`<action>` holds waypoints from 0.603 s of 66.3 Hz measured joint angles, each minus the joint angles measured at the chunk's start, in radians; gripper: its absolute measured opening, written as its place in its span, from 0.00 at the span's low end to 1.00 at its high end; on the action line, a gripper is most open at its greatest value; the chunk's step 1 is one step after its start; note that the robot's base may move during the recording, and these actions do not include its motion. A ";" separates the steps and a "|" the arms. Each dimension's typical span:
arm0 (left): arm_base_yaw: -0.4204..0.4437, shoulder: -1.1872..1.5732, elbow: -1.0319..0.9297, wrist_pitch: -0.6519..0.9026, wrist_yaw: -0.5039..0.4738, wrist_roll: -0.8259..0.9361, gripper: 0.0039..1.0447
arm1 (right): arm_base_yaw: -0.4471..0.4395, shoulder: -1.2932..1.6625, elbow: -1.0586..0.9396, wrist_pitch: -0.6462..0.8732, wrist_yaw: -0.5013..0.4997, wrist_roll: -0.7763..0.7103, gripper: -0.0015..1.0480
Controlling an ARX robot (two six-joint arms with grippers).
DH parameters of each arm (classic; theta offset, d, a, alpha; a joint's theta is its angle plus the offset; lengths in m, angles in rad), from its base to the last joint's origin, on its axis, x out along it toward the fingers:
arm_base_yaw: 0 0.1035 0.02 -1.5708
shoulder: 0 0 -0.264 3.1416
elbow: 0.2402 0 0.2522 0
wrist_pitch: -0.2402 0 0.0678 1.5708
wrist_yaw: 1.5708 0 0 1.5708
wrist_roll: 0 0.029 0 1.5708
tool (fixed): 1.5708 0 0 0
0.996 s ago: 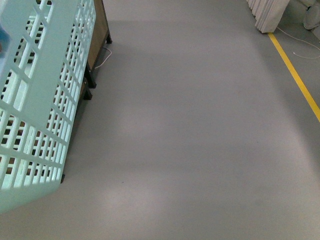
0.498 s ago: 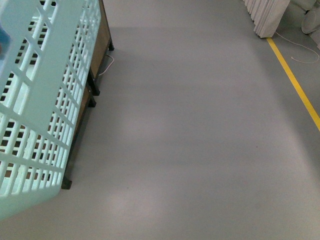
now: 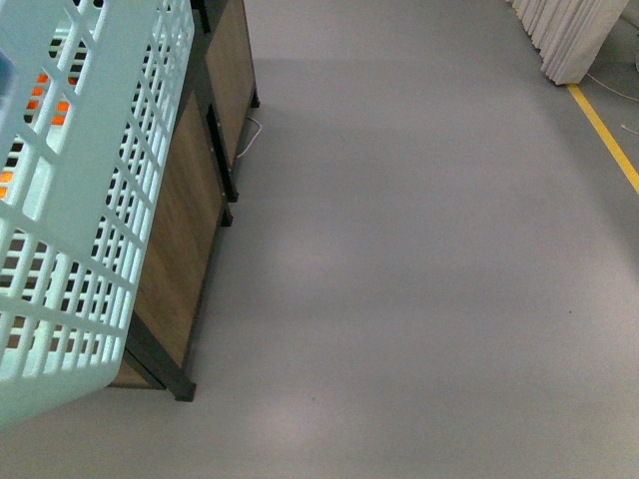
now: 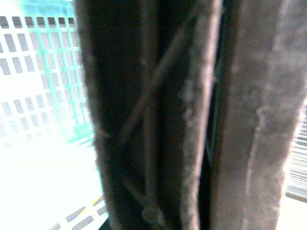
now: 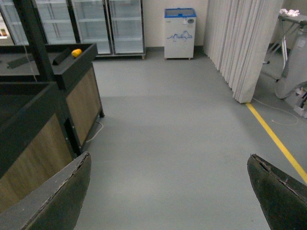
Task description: Pick lemon and mango into basket
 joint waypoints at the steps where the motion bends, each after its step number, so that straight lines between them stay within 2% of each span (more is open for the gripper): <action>1: 0.000 0.000 0.000 0.000 0.000 0.000 0.14 | 0.000 -0.001 0.000 0.000 0.001 0.000 0.92; 40: 0.000 0.000 0.000 0.000 0.000 0.000 0.14 | 0.000 -0.002 0.000 0.000 -0.002 0.000 0.92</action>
